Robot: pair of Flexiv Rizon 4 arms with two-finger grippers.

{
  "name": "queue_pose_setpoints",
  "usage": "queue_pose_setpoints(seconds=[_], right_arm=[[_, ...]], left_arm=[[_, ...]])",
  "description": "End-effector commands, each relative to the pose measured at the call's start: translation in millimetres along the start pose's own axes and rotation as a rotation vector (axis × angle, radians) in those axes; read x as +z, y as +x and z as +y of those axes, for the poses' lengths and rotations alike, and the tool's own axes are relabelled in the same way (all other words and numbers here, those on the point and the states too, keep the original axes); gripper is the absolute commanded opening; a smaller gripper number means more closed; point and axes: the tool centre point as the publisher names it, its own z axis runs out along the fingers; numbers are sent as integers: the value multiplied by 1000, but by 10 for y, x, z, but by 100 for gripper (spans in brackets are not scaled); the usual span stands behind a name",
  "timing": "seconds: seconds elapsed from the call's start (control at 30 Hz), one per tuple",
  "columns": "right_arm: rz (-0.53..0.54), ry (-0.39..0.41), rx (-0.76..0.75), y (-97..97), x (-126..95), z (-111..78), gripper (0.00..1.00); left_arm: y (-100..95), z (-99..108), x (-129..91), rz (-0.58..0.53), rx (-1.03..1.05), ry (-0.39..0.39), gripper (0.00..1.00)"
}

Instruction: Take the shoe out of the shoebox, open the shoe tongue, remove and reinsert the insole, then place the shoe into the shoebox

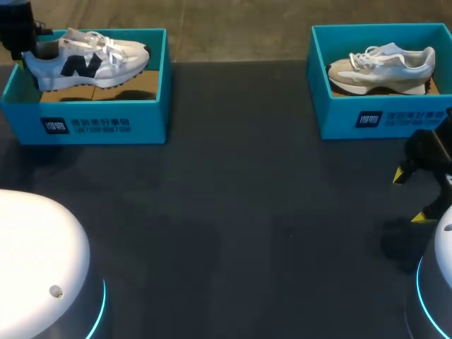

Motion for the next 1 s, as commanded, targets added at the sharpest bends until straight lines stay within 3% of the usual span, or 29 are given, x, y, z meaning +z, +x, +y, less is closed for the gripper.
queue_pose_setpoints(seconds=[0.03, 0.47, 1.0], right_arm=[[-2, 2, 0, 12, 2, 0, 100], [-2, 2, 0, 12, 2, 0, 100], [-2, 2, 0, 12, 2, 0, 100]], left_arm=[[-43, 46, 79, 17, -2, 18, 0], [-139, -49, 237, 33, 21, 35, 0], [-96, -170, 439, 50, 30, 71, 0]])
